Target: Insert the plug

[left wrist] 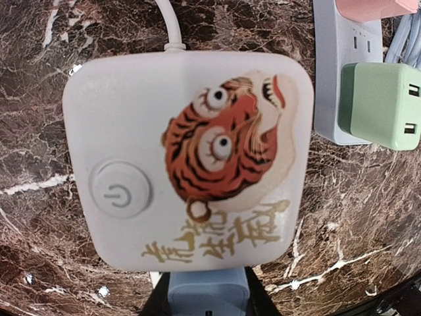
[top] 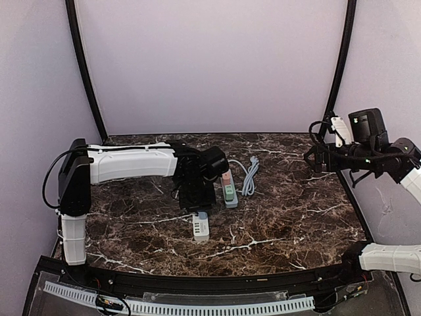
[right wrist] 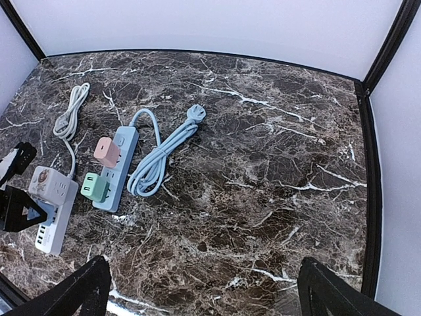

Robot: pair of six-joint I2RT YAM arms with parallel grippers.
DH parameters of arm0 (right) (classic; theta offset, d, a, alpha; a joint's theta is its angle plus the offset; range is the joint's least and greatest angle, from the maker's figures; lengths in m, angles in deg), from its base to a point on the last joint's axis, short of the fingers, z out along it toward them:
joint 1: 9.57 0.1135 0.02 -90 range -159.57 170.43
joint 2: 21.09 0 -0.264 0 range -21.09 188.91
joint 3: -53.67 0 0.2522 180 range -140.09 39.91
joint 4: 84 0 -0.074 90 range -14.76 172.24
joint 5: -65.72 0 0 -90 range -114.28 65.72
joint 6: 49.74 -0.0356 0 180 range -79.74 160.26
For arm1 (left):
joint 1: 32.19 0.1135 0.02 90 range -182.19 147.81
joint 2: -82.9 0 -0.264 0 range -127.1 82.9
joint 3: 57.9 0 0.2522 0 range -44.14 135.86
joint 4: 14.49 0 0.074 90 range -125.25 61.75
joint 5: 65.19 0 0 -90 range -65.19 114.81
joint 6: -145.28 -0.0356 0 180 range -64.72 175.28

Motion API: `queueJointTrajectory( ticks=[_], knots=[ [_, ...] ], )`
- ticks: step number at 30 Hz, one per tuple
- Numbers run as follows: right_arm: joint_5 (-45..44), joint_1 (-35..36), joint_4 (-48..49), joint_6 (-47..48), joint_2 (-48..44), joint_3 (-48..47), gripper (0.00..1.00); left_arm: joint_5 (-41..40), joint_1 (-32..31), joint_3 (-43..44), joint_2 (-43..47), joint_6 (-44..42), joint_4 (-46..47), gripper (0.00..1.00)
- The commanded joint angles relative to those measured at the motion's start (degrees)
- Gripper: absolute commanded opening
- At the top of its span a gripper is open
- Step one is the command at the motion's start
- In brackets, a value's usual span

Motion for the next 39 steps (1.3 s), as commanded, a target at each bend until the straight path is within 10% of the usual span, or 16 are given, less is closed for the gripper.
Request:
queueJointTrajectory(
  ticks=[1, 39],
  knots=[
    [0.03, 0.80, -0.32, 0.57, -0.59, 0.68, 0.99, -1.83, -0.28, 1.08, -2.04, 1.13, -3.11, 0.01],
    [0.18, 1.94, 0.87, 2.37, 0.48, 2.28, 0.99, 5.74, 3.38, 7.72, -10.76, -5.56, -12.95, 0.01]
  ],
)
